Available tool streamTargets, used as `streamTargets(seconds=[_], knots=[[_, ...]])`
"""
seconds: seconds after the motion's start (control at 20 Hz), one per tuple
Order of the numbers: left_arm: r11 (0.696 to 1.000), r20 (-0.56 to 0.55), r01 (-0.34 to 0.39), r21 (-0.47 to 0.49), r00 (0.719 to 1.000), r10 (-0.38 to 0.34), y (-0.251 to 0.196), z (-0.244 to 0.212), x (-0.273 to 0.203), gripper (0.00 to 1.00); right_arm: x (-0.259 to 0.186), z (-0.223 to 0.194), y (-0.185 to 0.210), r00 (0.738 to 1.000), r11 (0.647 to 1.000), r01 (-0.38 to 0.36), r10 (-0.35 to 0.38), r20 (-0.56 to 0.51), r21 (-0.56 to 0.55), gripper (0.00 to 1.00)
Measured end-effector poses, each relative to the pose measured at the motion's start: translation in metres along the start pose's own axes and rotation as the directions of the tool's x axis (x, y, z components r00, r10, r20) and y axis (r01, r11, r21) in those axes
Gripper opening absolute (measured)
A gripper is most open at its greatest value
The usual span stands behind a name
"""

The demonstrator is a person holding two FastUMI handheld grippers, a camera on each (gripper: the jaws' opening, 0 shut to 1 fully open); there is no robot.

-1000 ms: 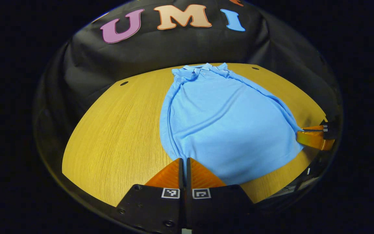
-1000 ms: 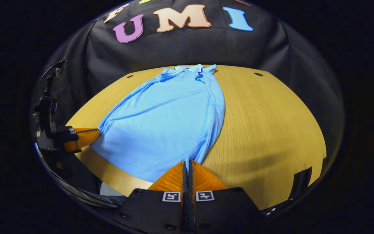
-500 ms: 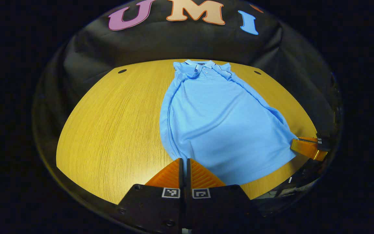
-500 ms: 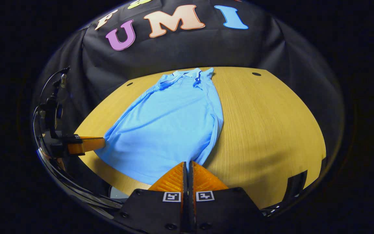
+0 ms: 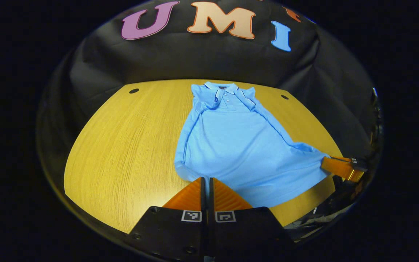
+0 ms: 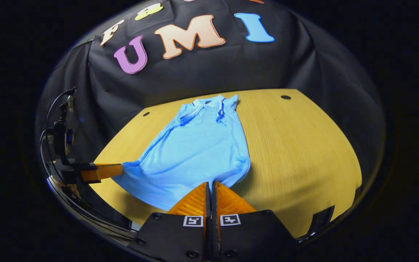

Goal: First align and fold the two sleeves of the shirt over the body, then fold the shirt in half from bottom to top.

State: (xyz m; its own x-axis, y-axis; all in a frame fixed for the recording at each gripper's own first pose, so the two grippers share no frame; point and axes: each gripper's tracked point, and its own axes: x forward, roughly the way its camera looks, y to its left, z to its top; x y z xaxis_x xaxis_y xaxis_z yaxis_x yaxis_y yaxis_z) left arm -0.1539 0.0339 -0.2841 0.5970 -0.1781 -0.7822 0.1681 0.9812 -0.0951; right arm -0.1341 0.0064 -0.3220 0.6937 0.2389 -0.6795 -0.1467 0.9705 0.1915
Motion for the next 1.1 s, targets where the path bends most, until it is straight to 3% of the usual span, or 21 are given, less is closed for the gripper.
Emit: streamTargets(seconds=[0.2,0.5,1.1], knots=[[0.999,0.027,-0.004,-0.038,1.000,0.005,0.013,0.029,0.000,0.00,0.008,0.040,0.010,0.997,0.998,-0.003,0.007,0.071,-0.056,0.02],[0.999,0.083,0.005,-0.043,0.997,-0.001,0.029,0.085,0.016,0.00,0.029,0.085,0.004,0.991,1.000,0.027,-0.024,0.132,-0.017,0.02],[0.998,0.188,0.048,-0.047,0.981,-0.038,0.045,0.204,0.088,0.00,0.102,0.192,-0.007,0.964,0.996,0.094,-0.090,0.249,-0.005,0.02]])
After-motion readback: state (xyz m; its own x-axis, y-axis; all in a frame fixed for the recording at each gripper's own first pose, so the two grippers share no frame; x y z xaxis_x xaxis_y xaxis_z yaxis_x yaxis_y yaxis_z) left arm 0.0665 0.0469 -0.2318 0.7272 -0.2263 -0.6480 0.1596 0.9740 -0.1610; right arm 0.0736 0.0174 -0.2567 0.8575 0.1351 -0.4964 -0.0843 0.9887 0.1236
